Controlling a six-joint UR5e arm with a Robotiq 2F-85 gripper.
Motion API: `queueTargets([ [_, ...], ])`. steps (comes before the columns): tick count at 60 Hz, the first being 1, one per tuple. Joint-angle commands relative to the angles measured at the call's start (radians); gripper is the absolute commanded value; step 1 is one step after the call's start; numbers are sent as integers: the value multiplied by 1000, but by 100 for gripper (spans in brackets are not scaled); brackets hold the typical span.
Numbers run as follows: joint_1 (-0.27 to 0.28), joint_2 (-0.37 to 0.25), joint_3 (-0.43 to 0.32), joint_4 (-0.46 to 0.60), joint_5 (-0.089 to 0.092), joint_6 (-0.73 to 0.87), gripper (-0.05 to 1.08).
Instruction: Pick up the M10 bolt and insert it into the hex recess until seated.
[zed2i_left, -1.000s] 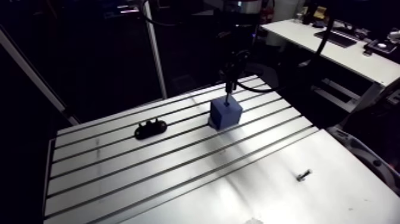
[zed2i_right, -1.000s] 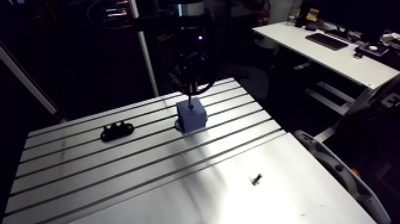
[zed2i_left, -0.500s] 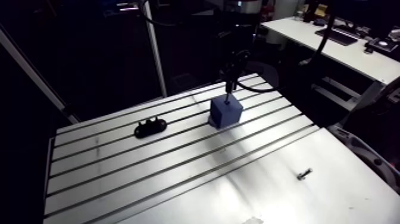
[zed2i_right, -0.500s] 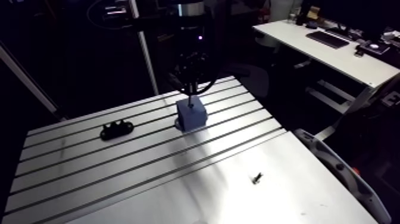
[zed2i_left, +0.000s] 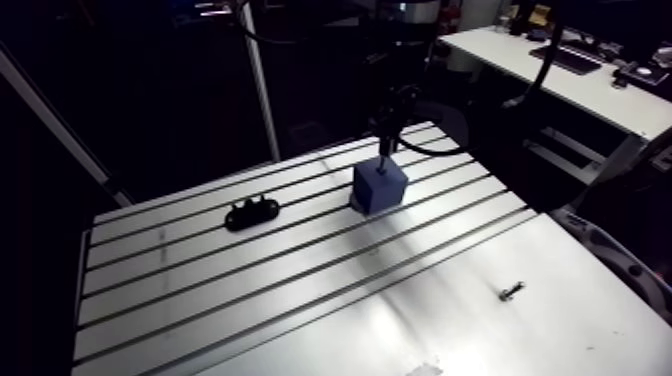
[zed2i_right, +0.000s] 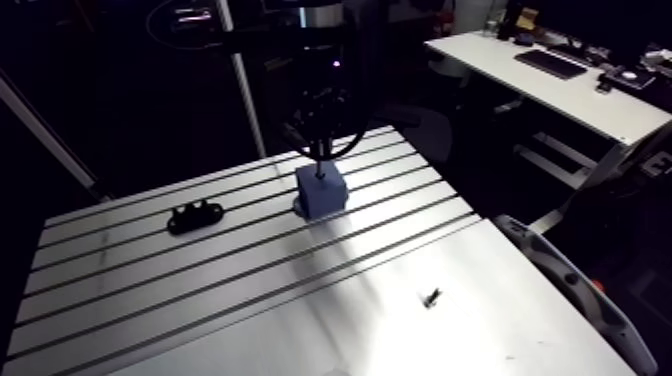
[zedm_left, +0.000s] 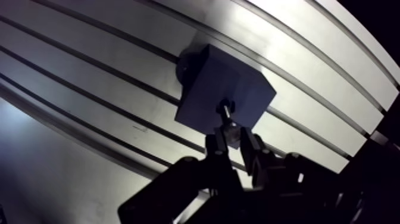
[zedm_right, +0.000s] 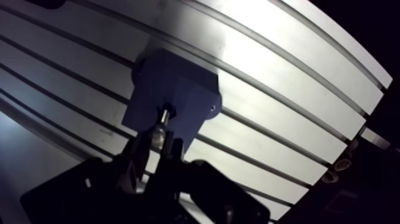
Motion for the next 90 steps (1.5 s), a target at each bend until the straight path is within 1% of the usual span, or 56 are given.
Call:
queueTargets([
  [1, 0, 0, 5, 0, 0, 0, 87],
  [39, -2, 1, 5, -3, 1, 2, 87],
  [49, 0, 4, 11, -49, -2, -3, 87],
  [61, 0, 9, 11, -48, -3, -3, 87],
  [67, 0, 7, 11, -48, 1, -3, 87],
  [73, -1, 7, 11, -46, 1, -3, 87],
  [90, 0, 6, 11, -37, 0, -5, 87],
])
